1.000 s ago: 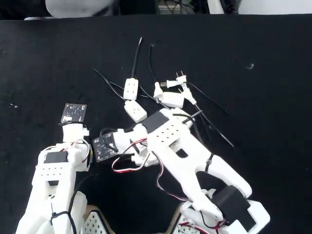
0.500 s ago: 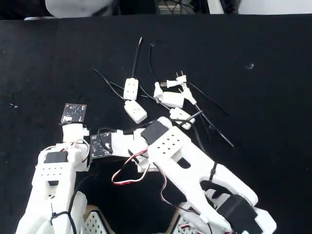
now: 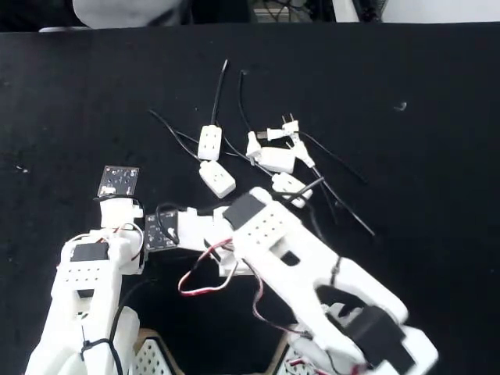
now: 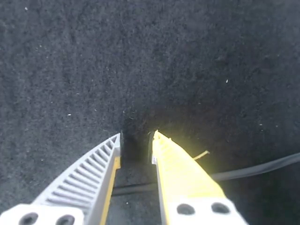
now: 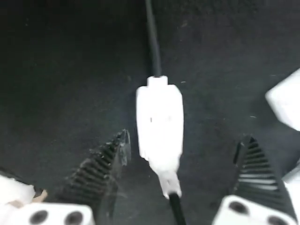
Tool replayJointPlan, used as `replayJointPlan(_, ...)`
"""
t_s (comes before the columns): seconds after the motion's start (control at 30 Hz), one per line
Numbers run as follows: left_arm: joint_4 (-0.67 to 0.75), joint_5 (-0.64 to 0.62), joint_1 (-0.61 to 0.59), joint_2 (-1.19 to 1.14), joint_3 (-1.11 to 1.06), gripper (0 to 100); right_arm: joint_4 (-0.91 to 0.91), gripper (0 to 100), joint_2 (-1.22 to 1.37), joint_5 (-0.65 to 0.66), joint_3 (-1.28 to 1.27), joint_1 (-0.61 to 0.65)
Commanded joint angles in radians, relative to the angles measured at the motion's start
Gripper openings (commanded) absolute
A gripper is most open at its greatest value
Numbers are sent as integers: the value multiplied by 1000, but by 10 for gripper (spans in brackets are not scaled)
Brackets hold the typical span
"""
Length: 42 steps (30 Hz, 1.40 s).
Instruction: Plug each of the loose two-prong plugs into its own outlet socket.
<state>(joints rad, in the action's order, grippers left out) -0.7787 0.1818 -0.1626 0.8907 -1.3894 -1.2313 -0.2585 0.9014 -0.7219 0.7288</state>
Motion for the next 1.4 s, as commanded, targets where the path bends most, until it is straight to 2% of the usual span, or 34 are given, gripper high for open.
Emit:
replayJointPlan(0.0, 14, -6, 7, 5, 2, 117, 41, 347, 94, 14, 36, 8)
replayJointPlan(0.17, 14, -6, 7, 5, 2, 116, 41, 347, 185, 14, 91, 6)
replayJointPlan(0.53, 14, -6, 7, 5, 1, 116, 69, 333, 199, 15, 87, -11)
replayJointPlan(0.77, 14, -6, 7, 5, 1, 118, 72, 12, 199, -21, 73, -9)
replayJointPlan(0.97, 14, -2, 7, 5, 1, 118, 95, 76, 199, -55, 5, -5)
replayJointPlan(1.23, 14, -5, 5, 5, -1, 118, 106, 234, 199, -54, -28, -5)
replayJointPlan(1.37, 14, -5, 5, 5, -1, 117, 146, 191, 199, -54, -36, -8)
